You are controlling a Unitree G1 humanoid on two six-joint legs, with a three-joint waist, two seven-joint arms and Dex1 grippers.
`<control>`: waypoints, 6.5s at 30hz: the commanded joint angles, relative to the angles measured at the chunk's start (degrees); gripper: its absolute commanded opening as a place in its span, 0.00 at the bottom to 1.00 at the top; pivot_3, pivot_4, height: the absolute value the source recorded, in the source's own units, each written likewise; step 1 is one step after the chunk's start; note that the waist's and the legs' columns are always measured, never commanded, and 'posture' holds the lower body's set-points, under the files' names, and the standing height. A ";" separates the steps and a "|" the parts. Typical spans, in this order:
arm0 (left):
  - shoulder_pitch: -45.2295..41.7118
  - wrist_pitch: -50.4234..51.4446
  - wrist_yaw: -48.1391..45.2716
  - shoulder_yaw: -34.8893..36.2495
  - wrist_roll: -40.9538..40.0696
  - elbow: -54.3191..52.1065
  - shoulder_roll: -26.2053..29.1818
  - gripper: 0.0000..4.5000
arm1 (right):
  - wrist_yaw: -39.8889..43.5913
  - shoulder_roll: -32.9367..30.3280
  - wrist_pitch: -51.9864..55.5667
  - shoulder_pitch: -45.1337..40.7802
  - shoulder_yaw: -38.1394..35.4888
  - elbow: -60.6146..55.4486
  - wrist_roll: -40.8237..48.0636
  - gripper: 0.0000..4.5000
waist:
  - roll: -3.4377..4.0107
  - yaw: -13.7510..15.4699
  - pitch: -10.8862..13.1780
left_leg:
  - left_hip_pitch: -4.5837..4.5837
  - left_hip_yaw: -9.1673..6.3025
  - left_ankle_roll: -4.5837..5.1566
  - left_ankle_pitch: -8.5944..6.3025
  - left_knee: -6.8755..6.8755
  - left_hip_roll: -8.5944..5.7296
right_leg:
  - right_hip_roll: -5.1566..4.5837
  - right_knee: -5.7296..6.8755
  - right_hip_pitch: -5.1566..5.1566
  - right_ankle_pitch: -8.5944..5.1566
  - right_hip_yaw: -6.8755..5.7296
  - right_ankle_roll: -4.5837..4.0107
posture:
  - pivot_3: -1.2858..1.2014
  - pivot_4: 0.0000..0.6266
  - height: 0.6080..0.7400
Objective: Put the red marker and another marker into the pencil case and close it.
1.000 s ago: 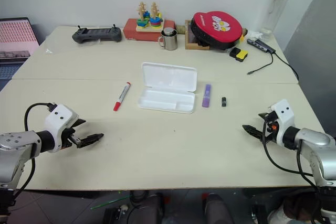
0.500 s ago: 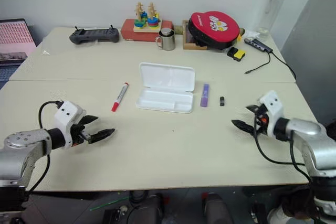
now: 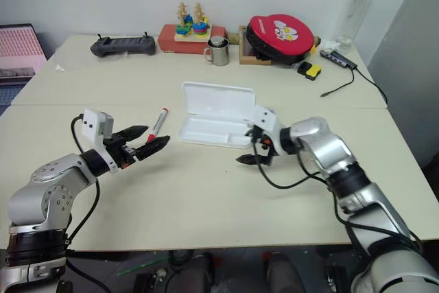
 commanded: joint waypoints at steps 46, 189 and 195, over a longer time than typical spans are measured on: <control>5.19 1.21 -1.21 0.48 -1.39 -5.85 3.78 1.00 | 13.87 7.56 -11.74 0.35 1.67 4.51 -12.51 0.02 | 0.03 -0.36 0.02 | 0.00 -0.02 0.00 -0.01 -0.06 0.00 | 0.01 0.03 -0.05 -0.03 0.00 -0.04 | 0.52 0.24 1.00; -31.98 -26.15 -33.23 -23.59 17.97 29.14 -2.53 0.99 | -31.67 -5.69 22.18 14.51 -21.02 -32.71 10.13 1.00 | 0.00 -0.15 0.09 | -0.29 -0.05 -0.03 -0.04 0.02 0.01 | 0.04 0.05 -0.24 -0.15 -0.02 -0.02 | 0.52 0.24 1.00; -30.27 -16.41 -26.77 -18.12 9.03 20.21 -9.31 0.99 | -40.38 -0.91 22.57 13.84 -24.15 -26.67 6.59 1.00 | 0.00 -0.05 0.09 | -0.29 -0.08 -0.03 -0.03 0.03 0.00 | 0.04 0.06 -0.21 -0.10 -0.04 -0.09 | 0.52 0.24 1.00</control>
